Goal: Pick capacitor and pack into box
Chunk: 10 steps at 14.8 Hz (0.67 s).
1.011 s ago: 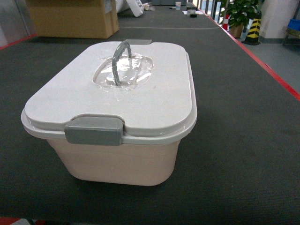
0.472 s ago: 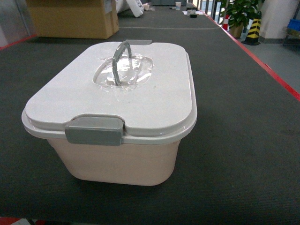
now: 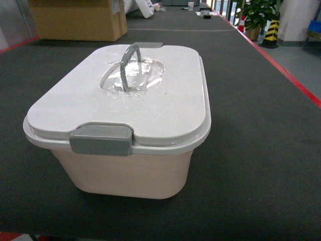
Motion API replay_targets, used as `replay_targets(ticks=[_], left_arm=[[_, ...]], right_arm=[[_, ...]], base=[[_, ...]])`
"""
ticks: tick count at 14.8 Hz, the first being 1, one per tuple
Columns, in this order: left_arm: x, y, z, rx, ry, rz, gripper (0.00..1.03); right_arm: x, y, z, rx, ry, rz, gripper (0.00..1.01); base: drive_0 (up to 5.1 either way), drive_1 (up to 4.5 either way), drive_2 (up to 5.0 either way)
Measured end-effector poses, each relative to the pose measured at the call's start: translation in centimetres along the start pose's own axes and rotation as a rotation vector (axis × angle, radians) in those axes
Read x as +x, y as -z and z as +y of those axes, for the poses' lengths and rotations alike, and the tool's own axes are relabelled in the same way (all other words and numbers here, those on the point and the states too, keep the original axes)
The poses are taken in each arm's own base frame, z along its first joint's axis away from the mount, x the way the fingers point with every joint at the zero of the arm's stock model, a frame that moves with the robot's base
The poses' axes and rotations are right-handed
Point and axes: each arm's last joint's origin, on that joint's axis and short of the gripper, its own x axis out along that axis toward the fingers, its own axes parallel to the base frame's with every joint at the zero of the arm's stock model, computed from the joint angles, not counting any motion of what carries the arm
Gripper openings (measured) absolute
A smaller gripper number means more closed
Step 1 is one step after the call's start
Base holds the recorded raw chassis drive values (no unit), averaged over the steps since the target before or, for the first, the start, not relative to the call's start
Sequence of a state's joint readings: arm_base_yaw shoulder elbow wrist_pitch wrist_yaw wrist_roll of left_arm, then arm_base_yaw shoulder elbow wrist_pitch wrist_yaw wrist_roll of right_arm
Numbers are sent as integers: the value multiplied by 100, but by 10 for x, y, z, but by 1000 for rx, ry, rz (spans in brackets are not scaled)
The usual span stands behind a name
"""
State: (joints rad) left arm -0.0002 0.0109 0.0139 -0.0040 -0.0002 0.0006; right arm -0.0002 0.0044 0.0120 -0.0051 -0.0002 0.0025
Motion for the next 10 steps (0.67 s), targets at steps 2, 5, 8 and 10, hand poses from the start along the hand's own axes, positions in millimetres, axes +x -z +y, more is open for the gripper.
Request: replay_targets(ticks=[2, 5, 8, 10], left_arm=[[0, 0, 0, 0, 0, 0, 98], [0, 0, 0, 0, 0, 0, 98], [0, 0, 0, 0, 0, 0, 98], [0, 0, 0, 0, 0, 0, 98]], right_arm=[[0, 0, 0, 0, 0, 0, 98], [0, 0, 0, 0, 0, 0, 98], [0, 0, 0, 0, 0, 0, 98], [0, 0, 0, 0, 0, 0, 98]], base=[[0, 0, 0], [0, 0, 0], [0, 0, 0], [0, 0, 0]])
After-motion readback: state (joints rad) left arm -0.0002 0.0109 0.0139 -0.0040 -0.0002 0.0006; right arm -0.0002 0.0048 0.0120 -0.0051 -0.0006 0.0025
